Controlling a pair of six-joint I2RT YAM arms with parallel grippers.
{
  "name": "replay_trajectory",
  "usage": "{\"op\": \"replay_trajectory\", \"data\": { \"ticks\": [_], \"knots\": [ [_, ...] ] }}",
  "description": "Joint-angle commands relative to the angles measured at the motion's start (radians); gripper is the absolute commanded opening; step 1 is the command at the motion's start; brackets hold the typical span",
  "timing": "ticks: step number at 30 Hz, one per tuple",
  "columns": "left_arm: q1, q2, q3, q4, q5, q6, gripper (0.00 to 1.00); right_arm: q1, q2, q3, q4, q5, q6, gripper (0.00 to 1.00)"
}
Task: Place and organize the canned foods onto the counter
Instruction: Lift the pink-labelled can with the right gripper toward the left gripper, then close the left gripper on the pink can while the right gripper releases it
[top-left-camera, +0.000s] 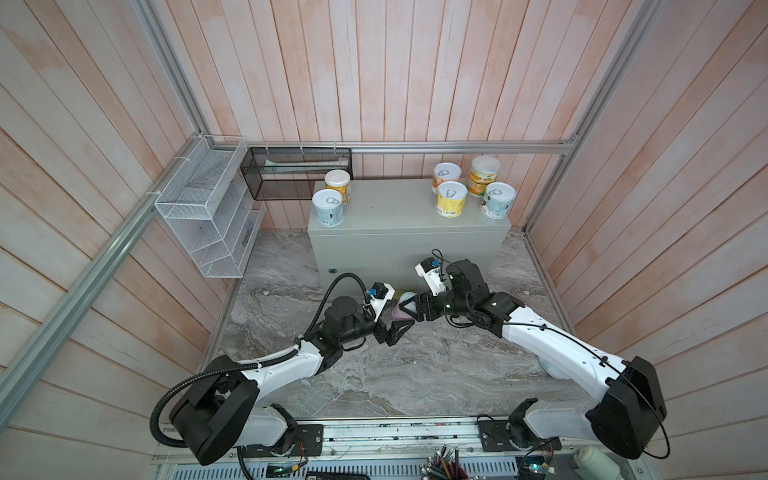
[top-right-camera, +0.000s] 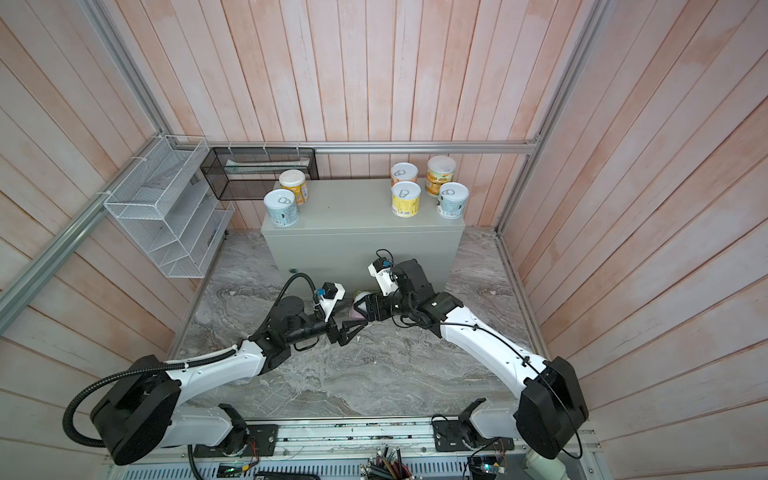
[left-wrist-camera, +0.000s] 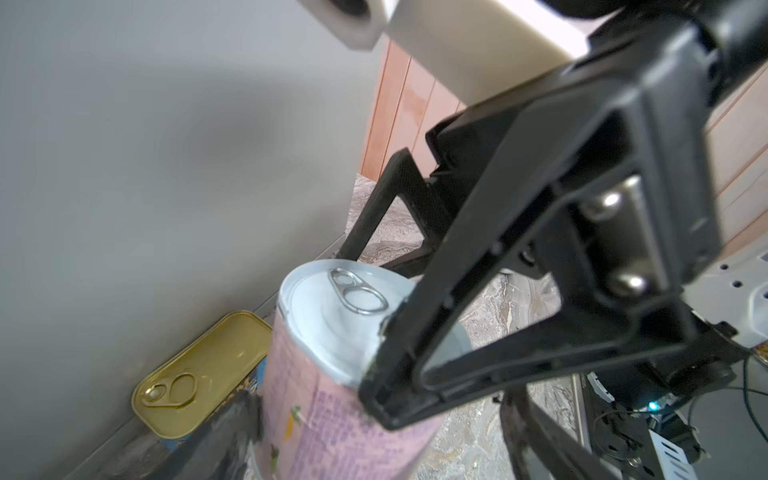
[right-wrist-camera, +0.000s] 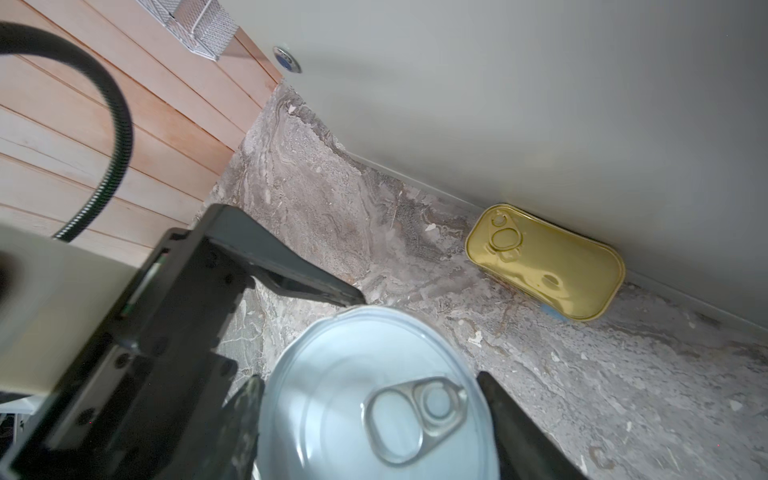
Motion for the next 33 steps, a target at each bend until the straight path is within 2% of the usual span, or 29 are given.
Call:
{"op": "replay_trajectory", "data": {
  "ticks": [1, 5, 7, 8, 19, 29, 33],
  "knots": [
    [-0.009, 0.034, 0.043, 0.018, 0.038, 0.016, 0.93, -0.015, -0.040, 0.002, 0.052, -0.083, -0.001, 0.58],
    [-0.014, 0.077, 0.073, 0.018, 0.032, 0.012, 0.93, -0.026, -0.054, -0.012, 0.056, -0.109, -0.002, 0.58],
    [-0.015, 0.094, 0.089, 0.022, 0.043, 0.011, 0.85, -0.033, -0.053, -0.019, 0.062, -0.131, 0.001, 0.58],
    [-0.015, 0.105, 0.100, 0.020, 0.047, 0.013, 0.85, -0.035, -0.052, -0.024, 0.065, -0.141, 0.002, 0.58],
    [-0.018, 0.210, 0.175, -0.012, 0.018, 0.013, 0.86, -0.047, -0.061, -0.053, 0.124, -0.165, 0.042, 0.56],
    [-0.022, 0.224, 0.190, -0.025, -0.035, 0.001, 0.86, -0.048, -0.061, -0.052, 0.123, -0.167, 0.050, 0.55],
    [-0.022, 0.220, 0.188, -0.028, -0.071, -0.008, 0.77, -0.048, -0.065, -0.055, 0.122, -0.166, 0.052, 0.55]
  ]
}}
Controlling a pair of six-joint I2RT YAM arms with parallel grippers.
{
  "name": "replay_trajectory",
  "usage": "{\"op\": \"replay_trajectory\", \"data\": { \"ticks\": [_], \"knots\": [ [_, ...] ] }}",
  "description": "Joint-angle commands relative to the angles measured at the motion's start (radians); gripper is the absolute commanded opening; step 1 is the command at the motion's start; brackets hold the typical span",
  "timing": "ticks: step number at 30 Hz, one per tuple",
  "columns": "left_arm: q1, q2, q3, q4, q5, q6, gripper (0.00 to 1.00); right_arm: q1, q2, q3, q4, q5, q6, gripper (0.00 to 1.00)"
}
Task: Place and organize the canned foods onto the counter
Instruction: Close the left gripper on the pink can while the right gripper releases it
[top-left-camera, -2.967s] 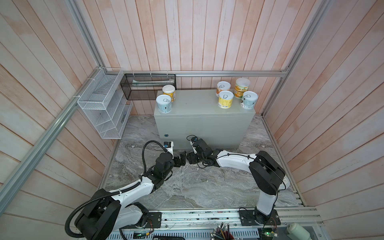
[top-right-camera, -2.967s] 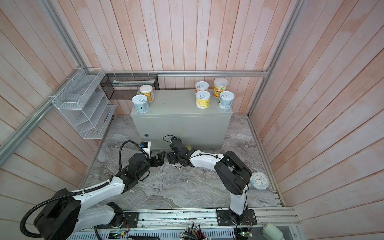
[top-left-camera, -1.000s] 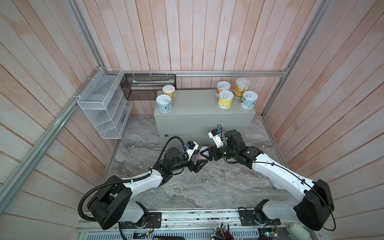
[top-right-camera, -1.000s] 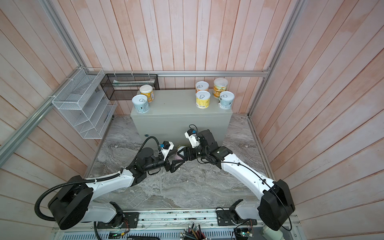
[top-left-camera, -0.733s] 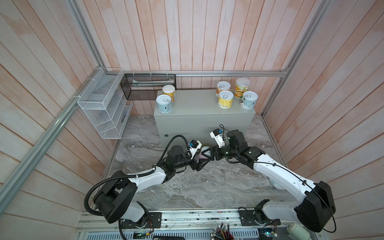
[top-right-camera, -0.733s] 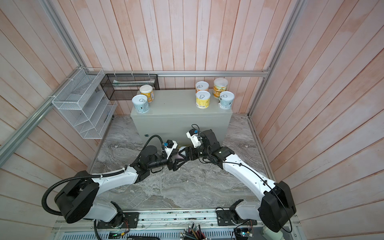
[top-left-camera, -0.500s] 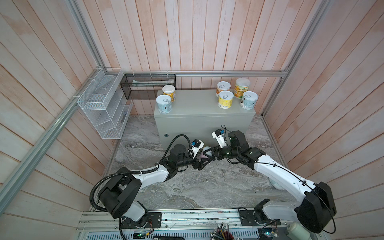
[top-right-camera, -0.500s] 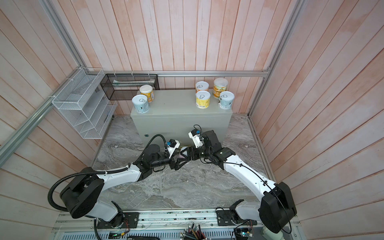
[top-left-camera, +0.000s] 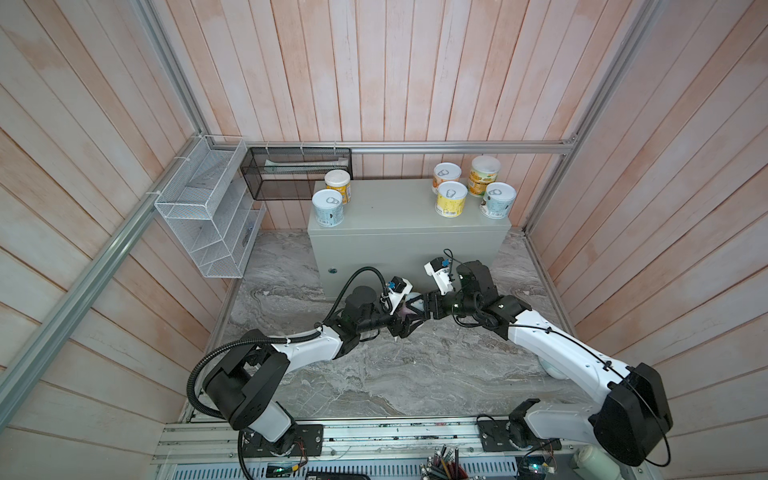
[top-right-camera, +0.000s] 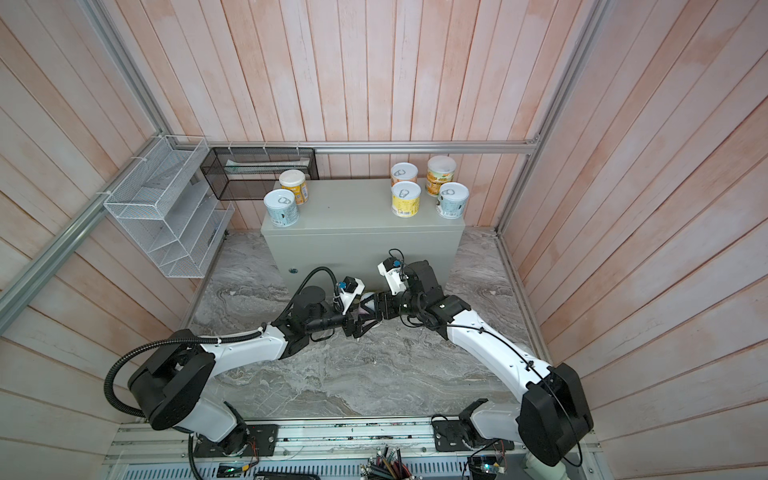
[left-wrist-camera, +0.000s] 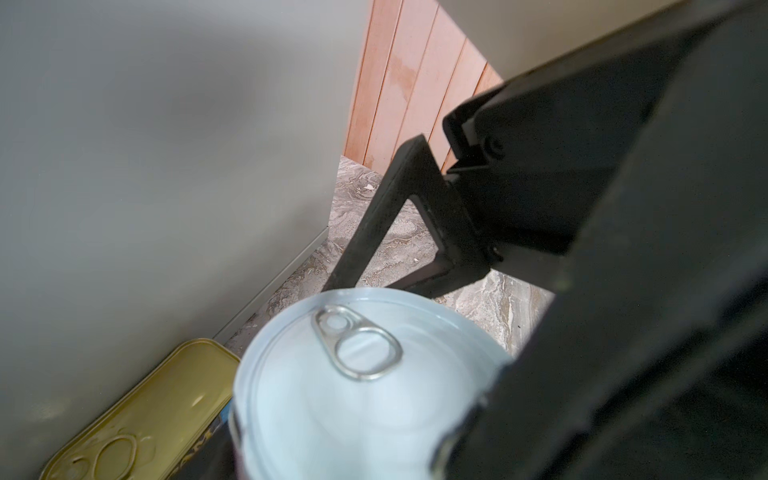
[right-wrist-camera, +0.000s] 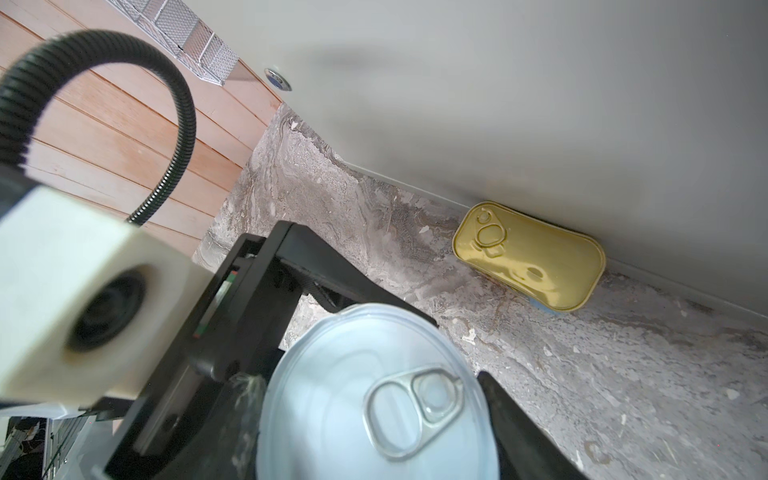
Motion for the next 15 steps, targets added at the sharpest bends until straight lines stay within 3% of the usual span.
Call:
{"op": "replay_trajectory", "data": {
  "ticks": [1, 7, 15],
  "knots": [
    [0.009, 0.012, 0.023, -0.008, -0.099, -0.022, 0.75, 0.020, -0.034, 0.012, 0.058, -0.101, 0.019, 0.55],
    [0.009, -0.036, 0.013, -0.002, -0.119, -0.057, 0.67, 0.019, -0.039, 0.001, 0.054, -0.091, 0.022, 0.57],
    [0.009, -0.130, 0.037, -0.074, -0.123, -0.107, 0.65, 0.020, -0.078, 0.025, -0.054, 0.028, -0.041, 0.72]
  ]
}}
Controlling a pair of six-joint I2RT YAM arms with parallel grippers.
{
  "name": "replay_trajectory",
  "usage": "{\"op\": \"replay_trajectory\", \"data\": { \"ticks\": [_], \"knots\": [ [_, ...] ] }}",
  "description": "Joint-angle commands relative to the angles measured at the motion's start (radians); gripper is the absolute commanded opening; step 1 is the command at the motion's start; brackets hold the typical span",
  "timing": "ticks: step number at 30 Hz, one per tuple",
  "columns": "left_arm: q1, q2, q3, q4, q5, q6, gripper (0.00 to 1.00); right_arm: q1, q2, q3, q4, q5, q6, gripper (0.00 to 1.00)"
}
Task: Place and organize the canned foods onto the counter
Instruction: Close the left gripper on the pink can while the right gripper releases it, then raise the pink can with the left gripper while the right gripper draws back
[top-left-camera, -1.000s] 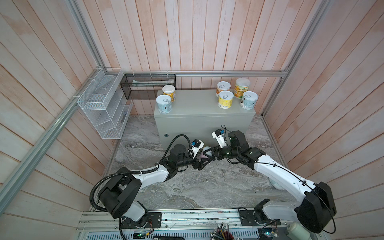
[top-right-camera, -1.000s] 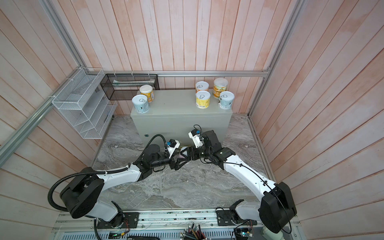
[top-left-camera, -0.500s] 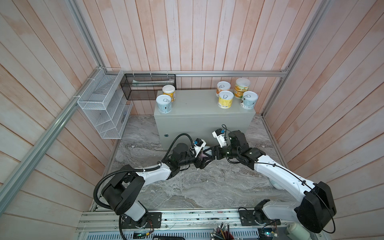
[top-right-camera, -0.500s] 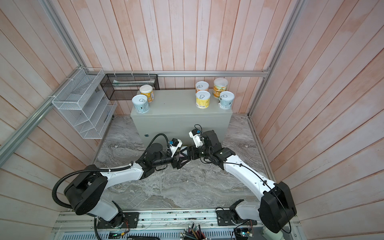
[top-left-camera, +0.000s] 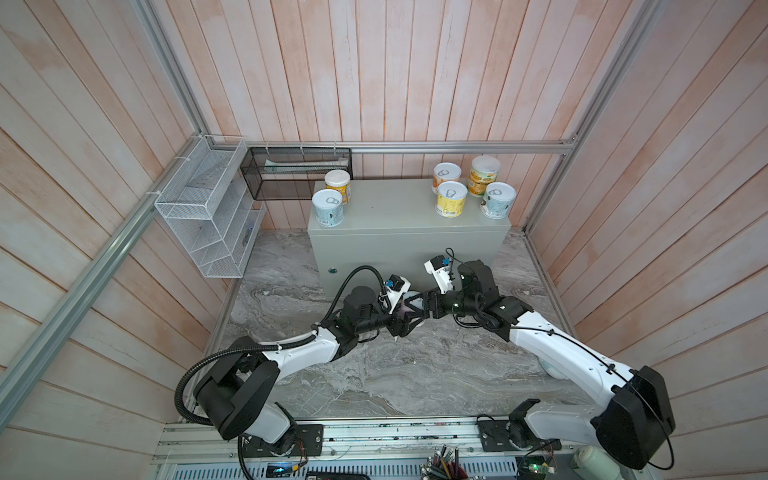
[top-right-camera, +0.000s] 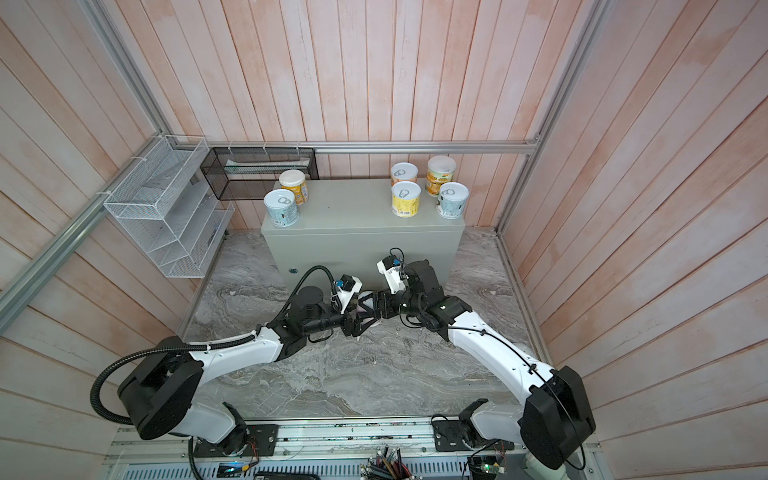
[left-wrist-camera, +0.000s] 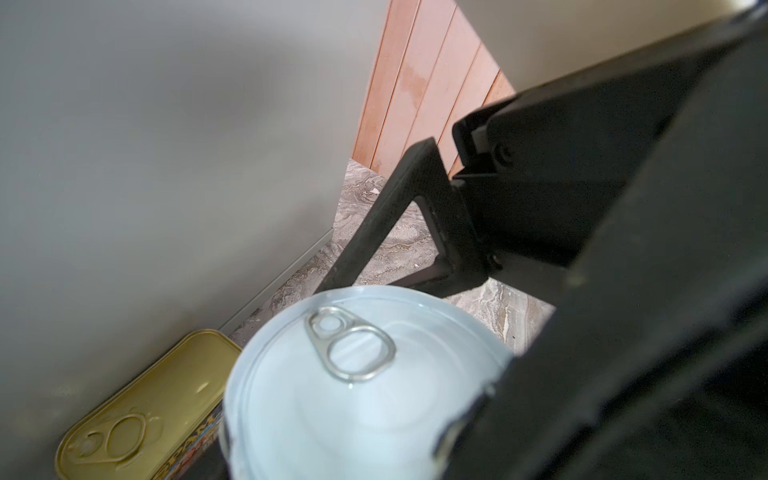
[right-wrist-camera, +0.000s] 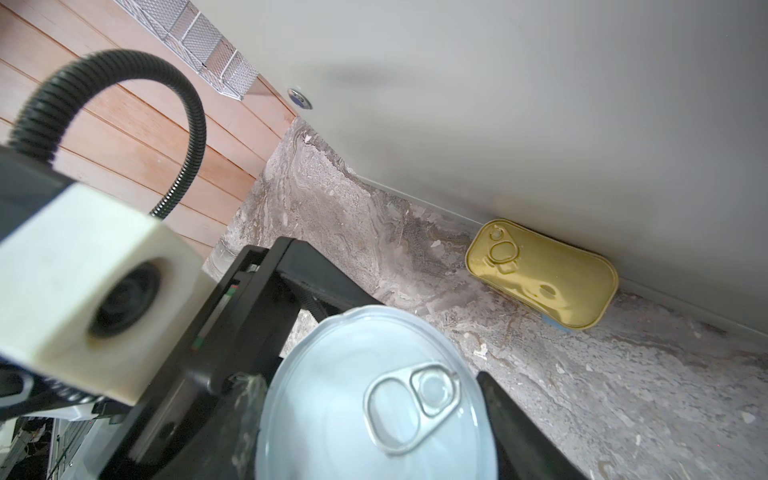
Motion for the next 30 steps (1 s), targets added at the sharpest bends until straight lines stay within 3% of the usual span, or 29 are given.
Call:
{"op": "replay_trajectory", "data": {
  "ticks": [1, 8, 19, 30],
  "knots": [
    [0.021, -0.060, 0.048, -0.018, -0.070, -0.057, 0.65, 0.008, -0.064, 0.027, -0.088, 0.049, -0.056, 0.74],
    [0.021, -0.091, 0.104, -0.091, -0.055, -0.106, 0.64, 0.004, -0.172, -0.013, -0.060, 0.134, -0.071, 0.83],
    [0.013, -0.163, 0.223, -0.199, -0.080, -0.127, 0.64, 0.003, -0.417, -0.178, 0.104, 0.316, -0.065, 0.86],
    [-0.027, -0.119, 0.496, -0.455, -0.260, 0.018, 0.64, 0.002, -0.588, -0.325, 0.209, 0.423, -0.073, 0.87]
  ]
}}
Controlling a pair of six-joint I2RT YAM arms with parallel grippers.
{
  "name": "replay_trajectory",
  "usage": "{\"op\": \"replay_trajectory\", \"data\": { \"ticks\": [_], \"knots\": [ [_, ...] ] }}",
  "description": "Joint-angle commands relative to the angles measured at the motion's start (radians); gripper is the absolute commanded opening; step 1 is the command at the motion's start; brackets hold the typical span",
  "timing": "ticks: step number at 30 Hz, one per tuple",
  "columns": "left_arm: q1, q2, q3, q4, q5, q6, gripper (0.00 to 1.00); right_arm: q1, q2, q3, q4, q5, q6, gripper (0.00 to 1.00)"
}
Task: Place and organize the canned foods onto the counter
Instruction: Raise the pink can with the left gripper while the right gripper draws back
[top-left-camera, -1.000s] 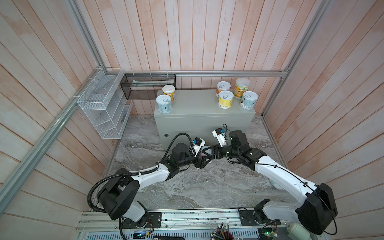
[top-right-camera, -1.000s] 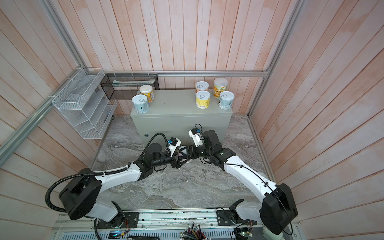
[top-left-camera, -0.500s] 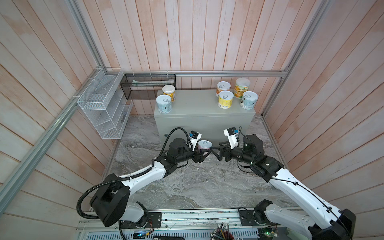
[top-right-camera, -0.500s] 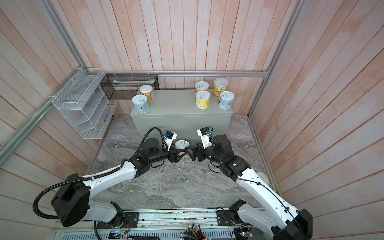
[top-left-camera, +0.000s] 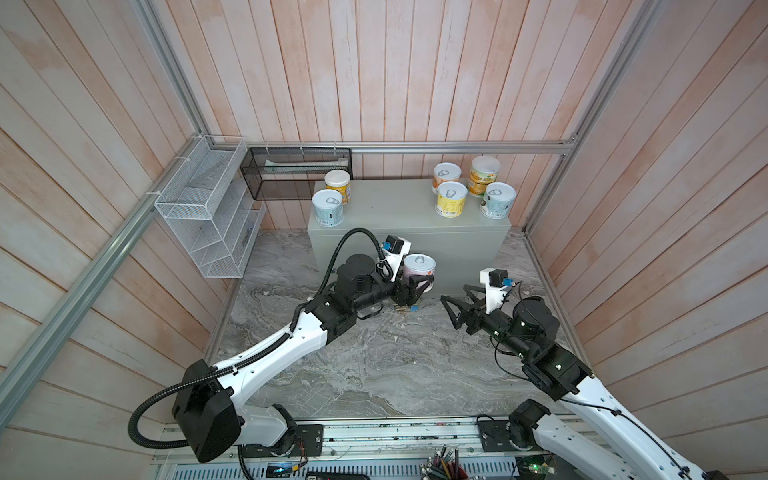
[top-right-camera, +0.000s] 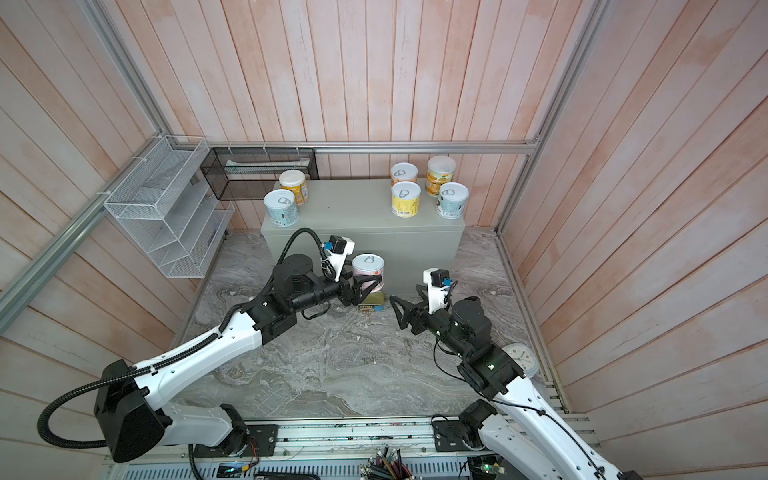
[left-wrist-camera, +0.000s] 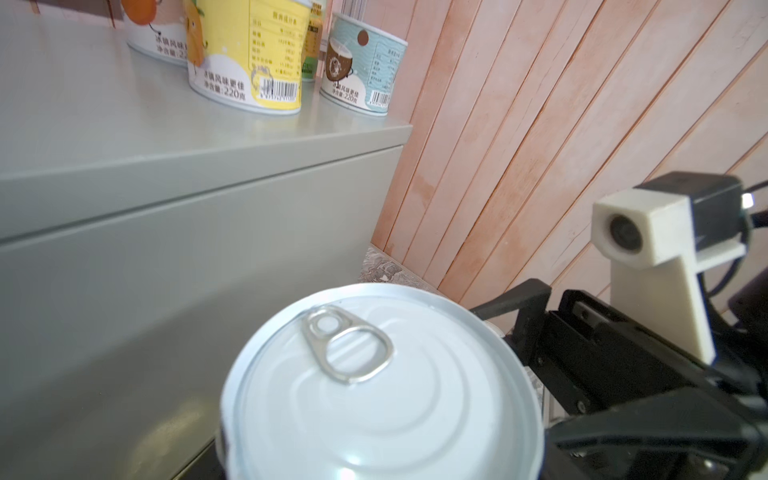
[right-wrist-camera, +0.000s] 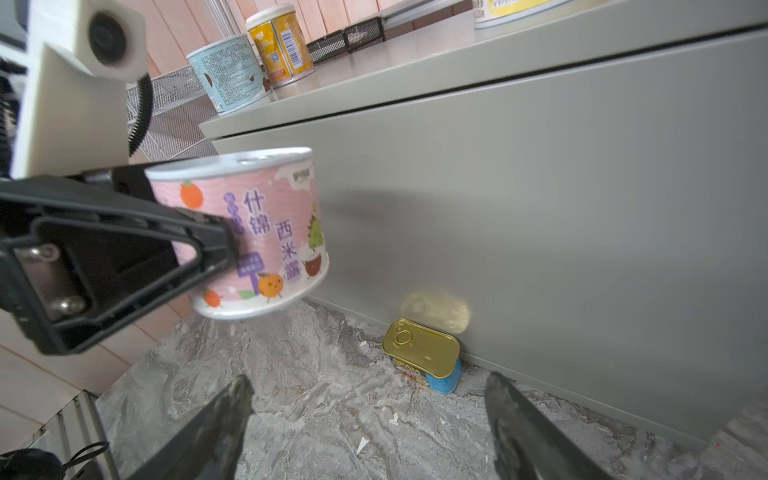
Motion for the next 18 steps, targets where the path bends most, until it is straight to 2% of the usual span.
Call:
{"op": "replay_trajectory", "data": {
  "ticks": [1, 5, 9, 13, 18],
  "knots": [
    [0.003, 0.011, 0.114, -0.040, -0.114, 0.075, 0.64, -0.002, -0.025, -0.038, 0.058, 0.049, -0.010, 0.87],
    [0.004, 0.057, 0.253, -0.098, -0.238, 0.103, 0.63, -0.003, -0.029, -0.040, 0.068, 0.037, -0.039, 0.88],
    [0.003, 0.133, 0.410, -0.188, -0.448, 0.141, 0.63, -0.002, -0.039, -0.051, 0.070, 0.043, -0.066, 0.87],
    [0.009, 0.211, 0.544, -0.238, -0.667, 0.251, 0.63, -0.002, -0.050, -0.074, 0.073, 0.045, -0.071, 0.88],
    [0.035, 0.280, 0.645, -0.255, -0.756, 0.291, 0.63, -0.002, -0.055, -0.084, 0.068, 0.023, -0.077, 0.88]
  ]
}}
